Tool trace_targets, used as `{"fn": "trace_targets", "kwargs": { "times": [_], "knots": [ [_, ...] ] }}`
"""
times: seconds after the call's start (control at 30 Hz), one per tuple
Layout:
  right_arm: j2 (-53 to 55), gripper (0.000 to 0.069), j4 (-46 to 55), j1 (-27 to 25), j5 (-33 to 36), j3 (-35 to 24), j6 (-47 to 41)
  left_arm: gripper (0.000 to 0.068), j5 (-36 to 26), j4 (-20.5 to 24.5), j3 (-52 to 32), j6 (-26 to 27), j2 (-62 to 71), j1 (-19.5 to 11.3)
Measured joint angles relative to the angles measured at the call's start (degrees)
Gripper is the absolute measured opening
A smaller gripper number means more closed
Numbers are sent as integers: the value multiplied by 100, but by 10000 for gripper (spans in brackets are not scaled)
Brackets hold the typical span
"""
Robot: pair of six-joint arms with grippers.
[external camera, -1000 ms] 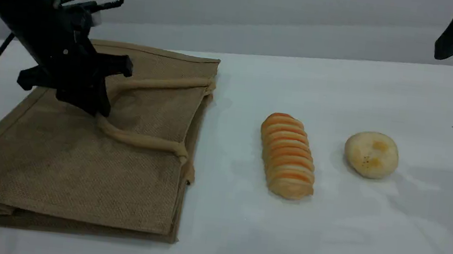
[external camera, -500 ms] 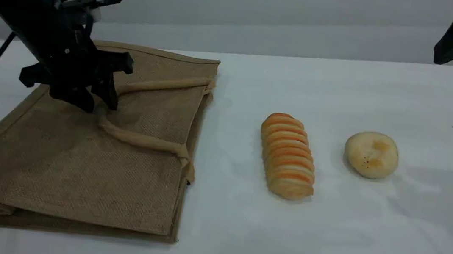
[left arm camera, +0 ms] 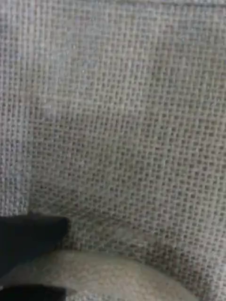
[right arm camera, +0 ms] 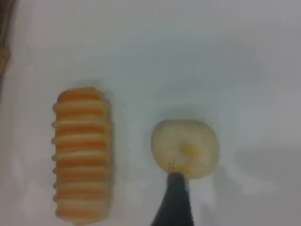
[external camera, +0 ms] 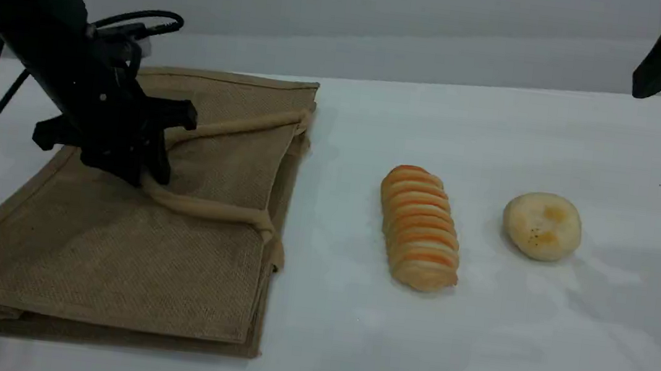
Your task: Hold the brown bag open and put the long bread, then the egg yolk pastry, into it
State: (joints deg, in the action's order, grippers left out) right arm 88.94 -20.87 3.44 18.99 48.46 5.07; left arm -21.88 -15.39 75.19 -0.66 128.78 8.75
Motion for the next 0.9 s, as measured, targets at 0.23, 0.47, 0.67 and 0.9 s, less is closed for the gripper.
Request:
{"fn": "trace_targets", "kwargs": {
  "times": [0.23, 0.47, 0.67, 0.9],
  "knots": [
    [0, 552, 0, 0, 0, 0, 0, 88, -407, 67, 112, -58, -83, 0],
    [0, 552, -540, 0, 465, 0, 574, 88, -2140, 100, 1113, 1120, -917, 0],
    [0, 552, -2088, 6, 641, 0, 2097, 88, -3784, 30, 2302, 1980, -1654, 0],
    [151, 552, -4367, 6, 902, 0, 4354, 88, -4861, -99, 3398, 2741, -1912, 0]
  ]
}}
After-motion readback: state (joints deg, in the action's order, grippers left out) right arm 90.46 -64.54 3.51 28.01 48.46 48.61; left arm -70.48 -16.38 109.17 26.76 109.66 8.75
